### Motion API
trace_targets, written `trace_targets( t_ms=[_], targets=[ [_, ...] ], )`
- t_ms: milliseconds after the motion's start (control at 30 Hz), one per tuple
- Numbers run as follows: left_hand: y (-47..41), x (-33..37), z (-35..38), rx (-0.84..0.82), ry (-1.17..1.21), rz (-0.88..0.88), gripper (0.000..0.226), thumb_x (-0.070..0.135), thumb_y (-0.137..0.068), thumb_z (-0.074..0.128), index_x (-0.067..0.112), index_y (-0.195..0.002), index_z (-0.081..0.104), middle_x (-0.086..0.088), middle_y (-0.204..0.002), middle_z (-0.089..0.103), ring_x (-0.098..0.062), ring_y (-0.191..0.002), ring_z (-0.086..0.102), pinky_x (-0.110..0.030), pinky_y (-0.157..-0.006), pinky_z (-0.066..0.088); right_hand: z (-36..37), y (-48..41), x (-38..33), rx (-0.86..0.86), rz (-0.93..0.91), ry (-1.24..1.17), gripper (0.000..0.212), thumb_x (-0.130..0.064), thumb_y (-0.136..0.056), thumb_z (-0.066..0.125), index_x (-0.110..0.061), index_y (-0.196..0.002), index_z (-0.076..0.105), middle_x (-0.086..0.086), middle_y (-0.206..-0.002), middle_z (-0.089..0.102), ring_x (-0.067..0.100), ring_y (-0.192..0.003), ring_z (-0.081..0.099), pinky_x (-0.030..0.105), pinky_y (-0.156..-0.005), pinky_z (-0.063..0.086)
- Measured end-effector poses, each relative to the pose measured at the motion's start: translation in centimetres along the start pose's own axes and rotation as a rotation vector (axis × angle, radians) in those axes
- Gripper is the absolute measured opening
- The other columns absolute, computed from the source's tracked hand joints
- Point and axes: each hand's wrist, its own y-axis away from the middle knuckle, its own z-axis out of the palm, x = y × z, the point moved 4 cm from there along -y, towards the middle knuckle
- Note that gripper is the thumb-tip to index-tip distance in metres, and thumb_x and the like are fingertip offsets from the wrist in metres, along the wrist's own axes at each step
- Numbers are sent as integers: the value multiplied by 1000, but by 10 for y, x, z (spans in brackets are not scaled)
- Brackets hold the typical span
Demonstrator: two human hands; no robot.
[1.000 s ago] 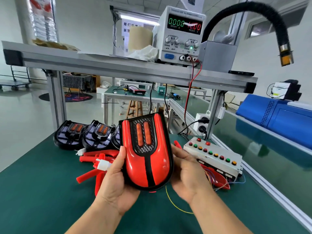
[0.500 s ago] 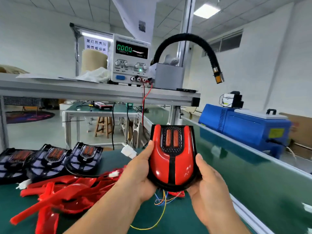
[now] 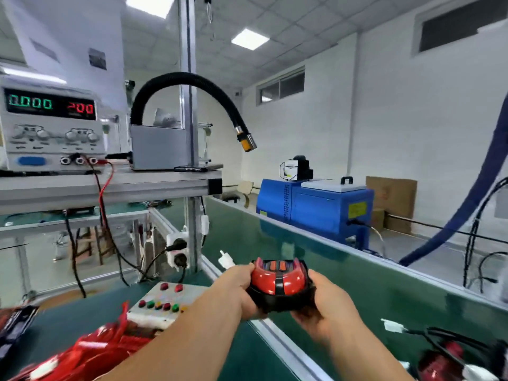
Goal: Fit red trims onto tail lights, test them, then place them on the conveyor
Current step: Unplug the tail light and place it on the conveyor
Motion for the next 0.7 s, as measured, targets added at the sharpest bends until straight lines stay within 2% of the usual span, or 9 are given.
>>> trace_targets(
  t_ms=[33,67,133,200,267,367,533,633,700],
  targets=[
    [-6,2,2,9,-4,1,46,28,-102,45,1,-71,64,-22,-50,64,-38,-29,55,-46,-20,36,0,-7,-1,13,10,-6,9,-9,-90,62,-5,-84,69,10,-61,71,20,-43,66,25,-37,49],
    [-14,3,3,17,26,1,43,31,-102,46,0,-77,63,-23,-52,65,-40,-32,57,-47,-22,39,0,-12,-2,29,17,-13,10,-8,-90,62,-5,-83,68,10,-58,70,19,-41,65,24,-35,48],
    [-32,7,4,9,100,27,42,35,-102,46,0,-92,67,-25,-66,70,-40,-52,67,-54,-48,52,1,-27,-3,54,15,-13,12,-11,-93,60,-7,-86,68,10,-62,71,21,-47,66,24,-39,49],
    [-48,12,5,-10,137,98,43,39,-101,48,2,-106,70,-25,-80,73,-38,-78,68,-57,-69,49,3,-43,-2,83,-5,8,17,-16,-98,56,-7,-89,67,10,-69,71,24,-61,66,28,-49,49],
    [-58,19,4,-30,132,198,43,42,-99,50,5,-109,71,-23,-91,74,-37,-91,68,-54,-79,51,7,-60,-2,100,-46,19,23,-17,-101,51,-8,-84,64,9,-68,72,25,-67,63,34,-60,50],
    [-70,26,0,-66,120,319,43,45,-97,52,8,-110,71,-18,-102,74,-33,-100,69,-50,-91,52,18,-81,-2,97,-104,13,27,-18,-102,49,-10,-79,60,11,-87,68,22,-75,61,38,-77,49],
    [-84,32,-3,-78,166,385,42,44,-95,56,7,-109,71,-17,-104,74,-34,-103,69,-55,-99,48,26,-100,-4,100,-116,-28,27,-20,-102,51,-9,-80,63,2,-74,68,17,-70,63,32,-58,45],
    [-92,33,-4,-67,183,381,42,44,-95,56,8,-110,71,-17,-105,74,-35,-101,70,-56,-99,48,27,-103,-5,102,-107,5,28,-21,-102,51,-10,-80,64,0,-69,69,18,-71,64,33,-61,46],
    [-97,36,-3,-20,181,352,41,44,-96,56,9,-111,71,-18,-105,74,-36,-101,69,-57,-97,49,29,-105,-5,101,-80,46,25,-22,-101,52,-10,-83,64,4,-75,71,22,-75,65,38,-71,52]
  ],
)
